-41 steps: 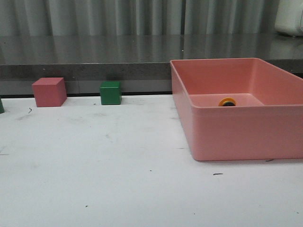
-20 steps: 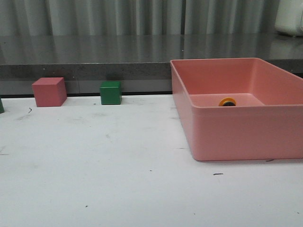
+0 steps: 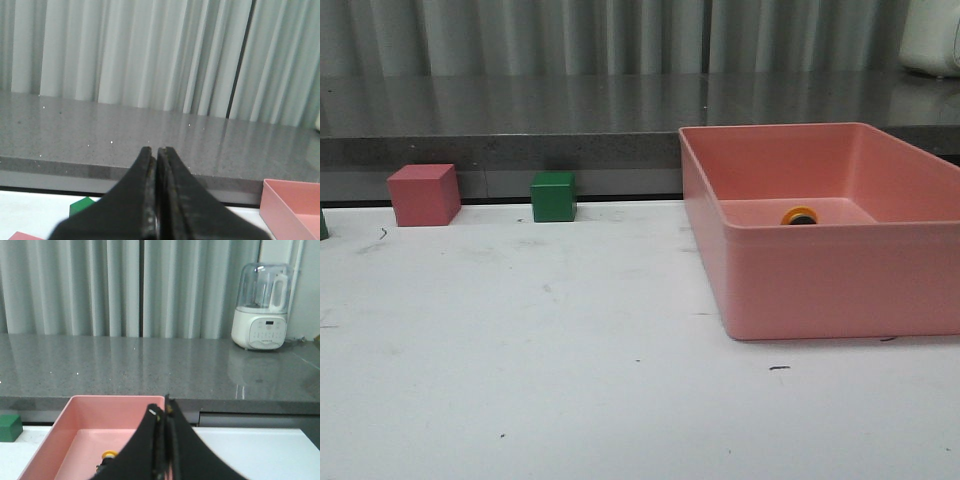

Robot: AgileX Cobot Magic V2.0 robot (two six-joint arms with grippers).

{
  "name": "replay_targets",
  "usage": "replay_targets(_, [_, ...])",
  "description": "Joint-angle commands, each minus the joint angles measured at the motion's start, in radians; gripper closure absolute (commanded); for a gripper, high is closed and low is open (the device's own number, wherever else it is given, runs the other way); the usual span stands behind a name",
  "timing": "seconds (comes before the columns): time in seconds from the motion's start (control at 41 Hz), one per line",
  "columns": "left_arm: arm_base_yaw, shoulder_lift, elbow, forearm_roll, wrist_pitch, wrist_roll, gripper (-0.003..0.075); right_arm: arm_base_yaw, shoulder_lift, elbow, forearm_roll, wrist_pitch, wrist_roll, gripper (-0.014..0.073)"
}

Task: Place and stand button with both arms

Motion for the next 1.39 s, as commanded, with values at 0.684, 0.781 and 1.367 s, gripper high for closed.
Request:
replay_targets(0.684, [-0.008,0.314,-0.117,-0.003,0.023,-0.001,0.074,-0.002,0.253,-0.119,-0.013,0.151,0.002,0.0661])
replay_targets(0.781, [-0.008,0.314,-0.117,-0.003,0.023,-0.001,0.074,-0.002,0.253,-0.119,-0.013,0.149,0.002,0.0661])
replay_targets(1.367, [-0.008,0.314,-0.117,0.06,0.045,0.0,0.0099,-0.003,0.253,-0.119,-0.047,0.148,0.002,0.0085])
